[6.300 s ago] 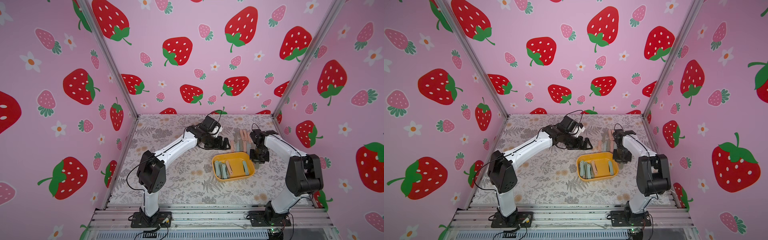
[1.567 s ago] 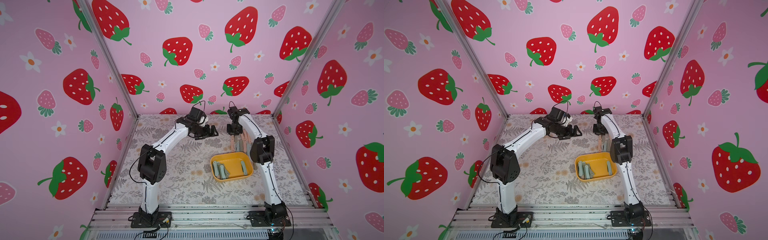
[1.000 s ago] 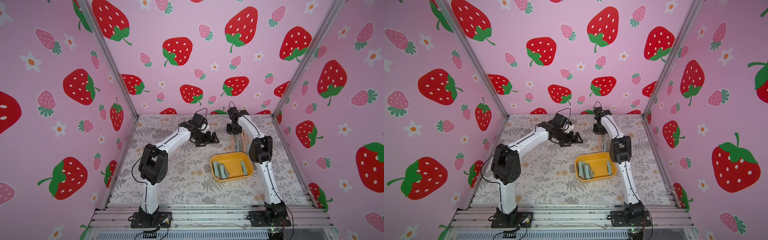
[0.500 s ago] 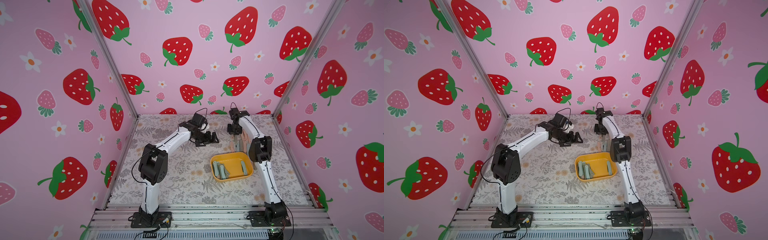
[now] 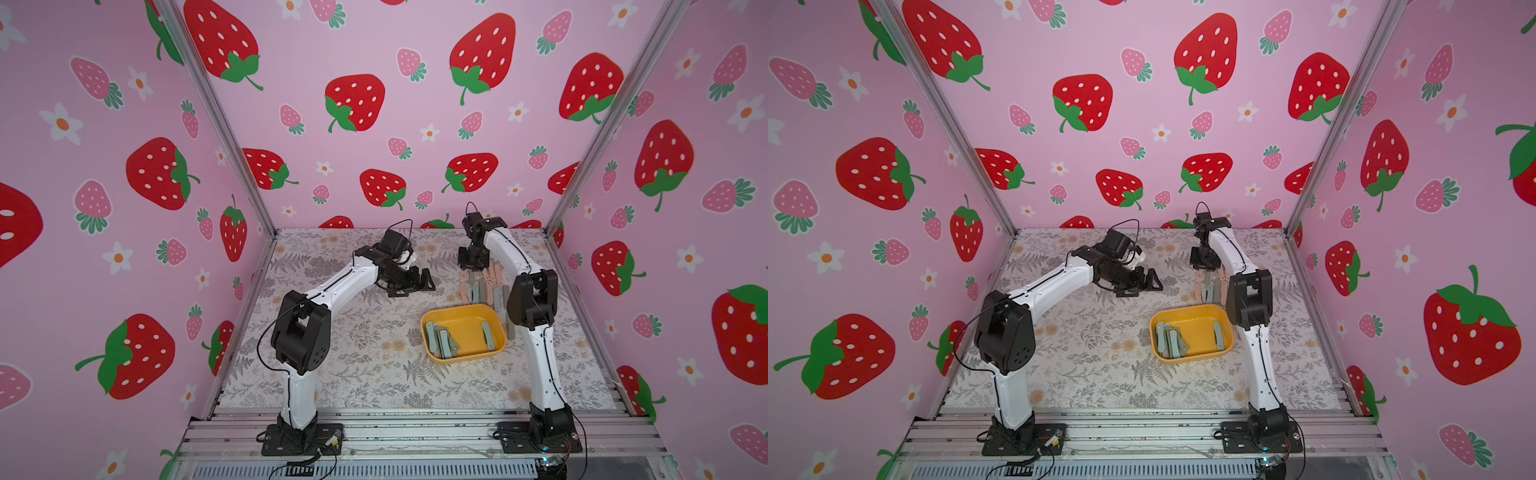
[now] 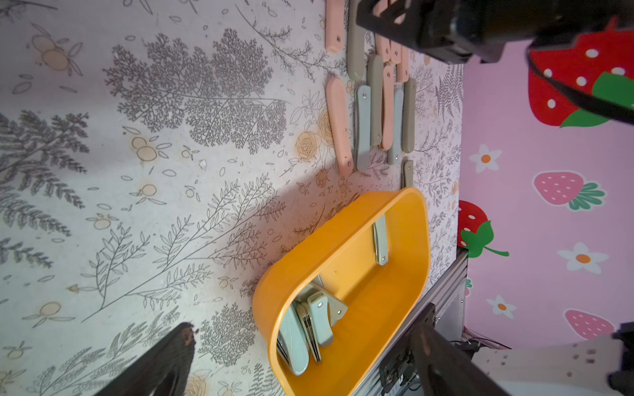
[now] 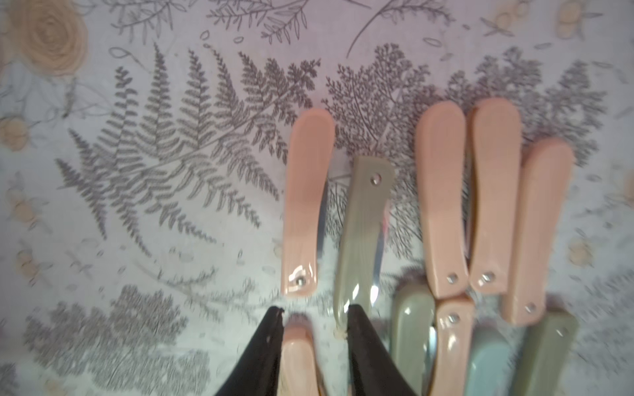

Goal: Take the fruit knife out of the storage box
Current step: Place the fruit knife at the center of the board, then pick up the fruit knife from the storage box.

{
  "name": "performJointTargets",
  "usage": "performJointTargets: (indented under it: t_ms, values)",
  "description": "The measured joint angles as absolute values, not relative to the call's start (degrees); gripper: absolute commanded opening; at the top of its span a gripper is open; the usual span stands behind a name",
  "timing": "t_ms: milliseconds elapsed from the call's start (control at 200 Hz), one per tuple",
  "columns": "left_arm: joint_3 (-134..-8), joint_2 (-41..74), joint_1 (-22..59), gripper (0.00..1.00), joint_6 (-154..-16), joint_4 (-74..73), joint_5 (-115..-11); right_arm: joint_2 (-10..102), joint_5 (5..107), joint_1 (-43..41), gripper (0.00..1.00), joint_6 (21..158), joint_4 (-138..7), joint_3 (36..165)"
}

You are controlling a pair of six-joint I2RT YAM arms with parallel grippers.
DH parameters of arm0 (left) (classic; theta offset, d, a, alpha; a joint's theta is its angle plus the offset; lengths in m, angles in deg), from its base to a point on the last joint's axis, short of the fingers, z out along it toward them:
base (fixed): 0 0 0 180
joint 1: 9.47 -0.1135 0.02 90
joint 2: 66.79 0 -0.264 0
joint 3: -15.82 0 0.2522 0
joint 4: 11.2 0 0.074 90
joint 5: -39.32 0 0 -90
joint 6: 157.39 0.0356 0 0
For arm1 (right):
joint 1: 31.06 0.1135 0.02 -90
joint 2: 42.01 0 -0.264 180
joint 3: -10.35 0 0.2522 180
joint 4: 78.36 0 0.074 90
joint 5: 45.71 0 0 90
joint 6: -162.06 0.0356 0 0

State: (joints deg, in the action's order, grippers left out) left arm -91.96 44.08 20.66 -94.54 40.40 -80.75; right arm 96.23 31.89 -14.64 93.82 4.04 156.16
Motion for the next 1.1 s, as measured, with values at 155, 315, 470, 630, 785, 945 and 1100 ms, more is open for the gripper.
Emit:
performJointTargets:
  t_ms: [155,315,470,630,785,945,1100]
  values:
    - [-87.59,38.20,20.68,0.99,-94.17,40.34,-80.44,83.00,32.08,-13.28,0.41,94.32,2.27,143.92]
    - [-81.88,32.01,20.81,0.99,-94.13,39.94,-79.59,72.47,32.19,-9.46,0.45,95.22,0.56,130.81]
    - [-75.06,26.48,21.05,0.99,-94.21,39.57,-79.02,66.02,32.32,-3.07,0.46,97.43,-0.64,118.43]
    - [-68.68,21.76,21.42,0.99,-94.45,38.98,-78.10,63.13,32.83,4.62,0.44,100.75,-1.95,109.30]
    - [-64.94,17.63,21.73,0.99,-94.65,38.89,-77.54,62.89,33.22,10.15,0.41,103.48,-3.35,103.97]
    - [-62.65,14.94,21.81,0.99,-94.72,38.87,-76.77,63.35,33.61,11.68,0.35,104.47,-4.44,103.03]
    - [-61.88,14.24,21.84,0.99,-94.91,38.85,-76.40,64.90,33.48,11.70,0.34,104.66,-5.45,102.61]
